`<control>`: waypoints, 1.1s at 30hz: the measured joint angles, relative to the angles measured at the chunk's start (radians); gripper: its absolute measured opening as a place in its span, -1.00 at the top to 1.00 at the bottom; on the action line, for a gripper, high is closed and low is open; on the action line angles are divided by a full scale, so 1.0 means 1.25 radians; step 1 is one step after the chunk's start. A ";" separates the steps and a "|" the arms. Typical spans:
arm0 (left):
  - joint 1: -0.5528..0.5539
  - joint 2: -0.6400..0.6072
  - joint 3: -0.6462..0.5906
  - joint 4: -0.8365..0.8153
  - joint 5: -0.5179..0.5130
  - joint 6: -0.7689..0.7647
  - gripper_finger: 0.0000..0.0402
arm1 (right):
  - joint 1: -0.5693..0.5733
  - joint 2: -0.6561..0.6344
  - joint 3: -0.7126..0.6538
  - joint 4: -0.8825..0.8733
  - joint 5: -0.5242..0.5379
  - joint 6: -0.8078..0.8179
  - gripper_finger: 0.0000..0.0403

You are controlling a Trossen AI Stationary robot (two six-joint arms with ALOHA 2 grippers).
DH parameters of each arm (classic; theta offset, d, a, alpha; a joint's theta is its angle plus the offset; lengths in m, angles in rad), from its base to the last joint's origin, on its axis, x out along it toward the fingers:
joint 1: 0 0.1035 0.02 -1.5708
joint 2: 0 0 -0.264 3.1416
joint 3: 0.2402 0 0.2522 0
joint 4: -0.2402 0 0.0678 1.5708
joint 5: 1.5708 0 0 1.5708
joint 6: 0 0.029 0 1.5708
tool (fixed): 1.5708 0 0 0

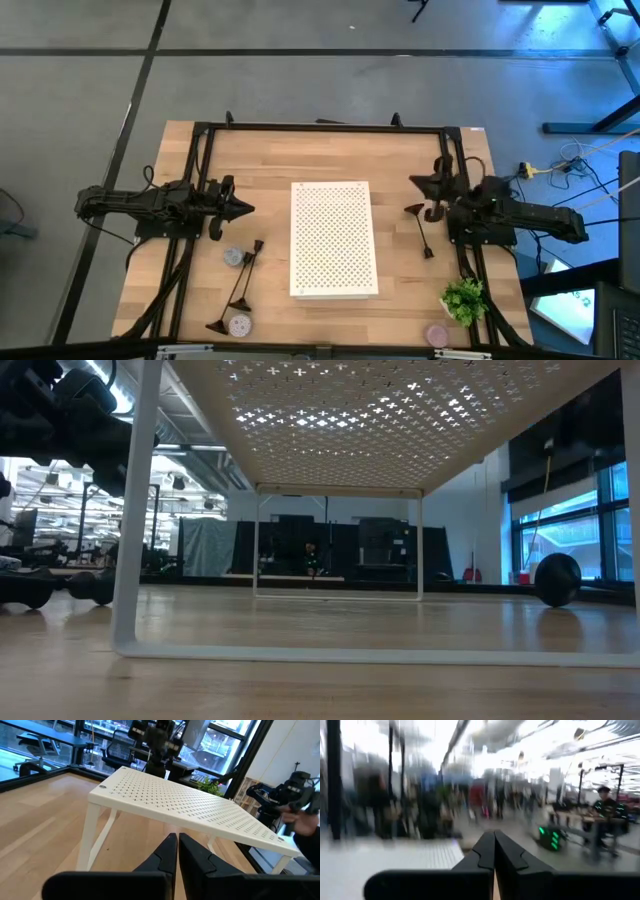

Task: Pick & Place candle stick holders
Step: Put the blue scented candle on the shelf

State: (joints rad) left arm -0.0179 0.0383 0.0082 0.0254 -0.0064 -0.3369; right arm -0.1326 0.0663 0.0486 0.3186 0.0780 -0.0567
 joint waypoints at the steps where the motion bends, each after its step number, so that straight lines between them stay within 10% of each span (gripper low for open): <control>1: 0.000 0.000 0.000 0.000 0.000 0.000 0.94 | 0.000 0.001 0.000 0.047 0.000 0.029 1.00; 16: 0.000 0.000 0.000 0.000 0.000 0.000 0.94 | 0.001 0.001 0.000 0.295 -0.190 0.189 1.00; 33: 0.000 0.000 0.012 0.067 -0.020 0.033 0.96 | 0.002 0.001 0.000 0.290 -0.191 0.414 1.00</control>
State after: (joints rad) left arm -0.0177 0.0380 0.0227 0.1092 -0.0319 -0.2960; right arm -0.1299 0.0669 0.0486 0.6812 -0.1613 0.4609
